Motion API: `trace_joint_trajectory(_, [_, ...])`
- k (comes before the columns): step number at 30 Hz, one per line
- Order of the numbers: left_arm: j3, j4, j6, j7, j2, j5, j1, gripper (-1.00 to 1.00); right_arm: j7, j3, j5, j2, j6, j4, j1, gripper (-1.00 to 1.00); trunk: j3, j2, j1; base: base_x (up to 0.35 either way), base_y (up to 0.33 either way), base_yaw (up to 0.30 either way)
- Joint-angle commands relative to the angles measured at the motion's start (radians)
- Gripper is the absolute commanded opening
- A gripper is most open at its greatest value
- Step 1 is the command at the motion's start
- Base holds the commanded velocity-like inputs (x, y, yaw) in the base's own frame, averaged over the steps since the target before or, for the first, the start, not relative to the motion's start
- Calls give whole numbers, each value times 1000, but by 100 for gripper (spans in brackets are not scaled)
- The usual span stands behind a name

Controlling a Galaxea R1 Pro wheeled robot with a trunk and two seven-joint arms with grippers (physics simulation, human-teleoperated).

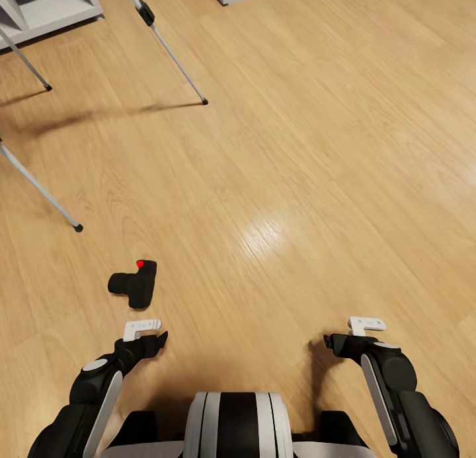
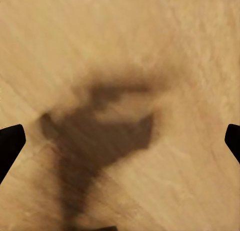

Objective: Attach the digital camera to the camera tripod in the bedroom.

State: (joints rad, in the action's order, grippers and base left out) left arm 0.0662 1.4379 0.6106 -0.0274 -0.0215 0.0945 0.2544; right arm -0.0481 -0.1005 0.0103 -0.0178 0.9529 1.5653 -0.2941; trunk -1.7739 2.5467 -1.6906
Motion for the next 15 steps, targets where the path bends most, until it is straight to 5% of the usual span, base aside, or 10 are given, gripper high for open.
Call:
trace_joint_trajectory(1, [1,1,6,0,0,9,0,100,-3,1,0,0,5,1,0,100,0,0,0,0,0,0])
trace_joint_trajectory(15, [25,-9,6,4,-7,10,-2,100,-2,0,4,10,4,1,-1,100,0,0,0,0,0,0])
